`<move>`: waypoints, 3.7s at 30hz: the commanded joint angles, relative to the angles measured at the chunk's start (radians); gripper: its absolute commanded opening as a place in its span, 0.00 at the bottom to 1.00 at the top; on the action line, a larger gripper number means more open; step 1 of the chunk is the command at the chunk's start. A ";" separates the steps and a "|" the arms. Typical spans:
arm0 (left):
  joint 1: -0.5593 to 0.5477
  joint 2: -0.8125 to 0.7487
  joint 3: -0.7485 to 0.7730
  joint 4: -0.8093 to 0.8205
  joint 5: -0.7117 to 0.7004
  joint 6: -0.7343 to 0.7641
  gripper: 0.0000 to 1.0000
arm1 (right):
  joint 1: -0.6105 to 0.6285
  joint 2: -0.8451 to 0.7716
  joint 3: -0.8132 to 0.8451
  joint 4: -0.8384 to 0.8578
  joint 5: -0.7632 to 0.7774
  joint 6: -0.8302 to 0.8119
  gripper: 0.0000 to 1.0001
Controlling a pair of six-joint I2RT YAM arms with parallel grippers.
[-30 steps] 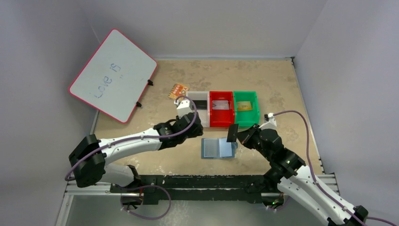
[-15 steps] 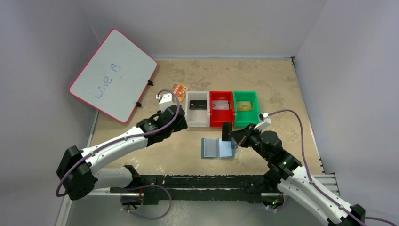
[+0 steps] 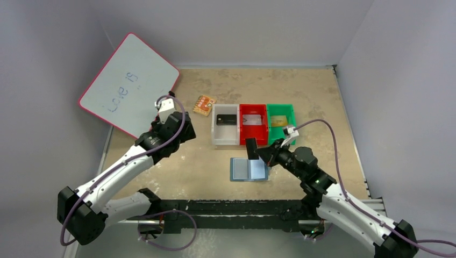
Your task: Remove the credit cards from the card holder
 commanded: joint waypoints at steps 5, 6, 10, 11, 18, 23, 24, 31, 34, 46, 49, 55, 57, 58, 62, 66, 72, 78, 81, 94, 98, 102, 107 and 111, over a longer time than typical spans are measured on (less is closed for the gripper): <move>0.009 -0.048 0.082 -0.082 -0.260 0.140 0.85 | -0.002 0.067 0.102 0.101 -0.064 -0.261 0.00; 0.010 -0.056 0.077 -0.079 -0.280 0.148 0.86 | -0.002 0.074 0.109 0.106 -0.083 -0.289 0.00; 0.042 -0.081 0.025 -0.025 -0.316 0.193 0.89 | 0.000 0.103 0.133 0.106 -0.103 -0.371 0.00; 0.062 -0.085 0.009 -0.012 -0.310 0.193 0.89 | 0.000 0.111 0.137 0.107 -0.101 -0.385 0.00; 0.186 -0.087 -0.022 0.047 -0.221 0.185 0.89 | 0.001 0.179 0.210 0.079 -0.082 -0.469 0.00; 0.223 -0.090 -0.018 0.034 -0.228 0.155 0.89 | 0.003 0.242 0.264 0.079 -0.058 -0.507 0.00; 0.222 -0.092 -0.018 0.026 -0.237 0.149 0.89 | 0.003 0.255 0.276 0.082 -0.051 -0.514 0.00; 0.222 -0.099 -0.013 -0.002 -0.288 0.131 0.89 | 0.012 0.413 0.391 0.107 -0.050 -0.627 0.00; 0.223 -0.099 -0.006 -0.011 -0.307 0.131 0.89 | 0.019 0.509 0.466 0.089 -0.035 -0.690 0.00; 0.223 -0.113 -0.001 -0.007 -0.318 0.147 0.90 | 0.085 0.787 0.672 0.012 0.088 -0.962 0.00; 0.222 -0.117 -0.001 -0.008 -0.323 0.149 0.90 | 0.101 0.840 0.709 -0.008 0.106 -1.013 0.00; 0.223 -0.123 -0.001 -0.009 -0.323 0.151 0.90 | 0.125 0.955 0.801 -0.051 0.147 -1.120 0.00; 0.223 -0.124 -0.002 -0.008 -0.324 0.152 0.90 | 0.128 0.998 0.821 -0.065 0.154 -1.153 0.00; 0.223 -0.124 -0.001 -0.007 -0.323 0.153 0.90 | 0.129 1.015 0.832 -0.070 0.157 -1.166 0.00; 0.223 -0.126 0.001 -0.007 -0.328 0.157 0.90 | 0.131 1.089 0.880 -0.105 0.179 -1.222 0.00; 0.222 -0.130 0.000 -0.011 -0.340 0.157 0.90 | 0.132 1.150 0.926 -0.123 0.203 -1.293 0.00; 0.223 -0.136 0.003 -0.013 -0.347 0.157 0.90 | 0.132 1.212 0.965 -0.118 0.209 -1.368 0.00; 0.223 -0.139 0.001 -0.014 -0.352 0.155 0.90 | 0.132 1.263 0.981 -0.093 0.180 -1.436 0.00; 0.222 -0.139 0.002 -0.014 -0.352 0.156 0.90 | 0.130 1.287 0.979 -0.062 0.190 -1.477 0.00; 0.223 -0.130 0.003 -0.017 -0.351 0.158 0.89 | 0.112 1.363 1.005 -0.009 0.191 -1.563 0.05; 0.223 -0.126 0.003 -0.016 -0.347 0.160 0.89 | 0.102 1.385 1.012 -0.028 0.180 -1.574 0.11; 0.223 -0.121 0.002 -0.014 -0.343 0.161 0.89 | 0.097 1.383 1.015 -0.061 0.152 -1.573 0.20; 0.223 -0.117 0.003 -0.015 -0.342 0.163 0.89 | 0.087 1.375 1.020 -0.083 0.149 -1.578 0.25; 0.223 -0.114 0.004 -0.014 -0.337 0.164 0.88 | 0.081 1.378 1.025 -0.081 0.177 -1.570 0.32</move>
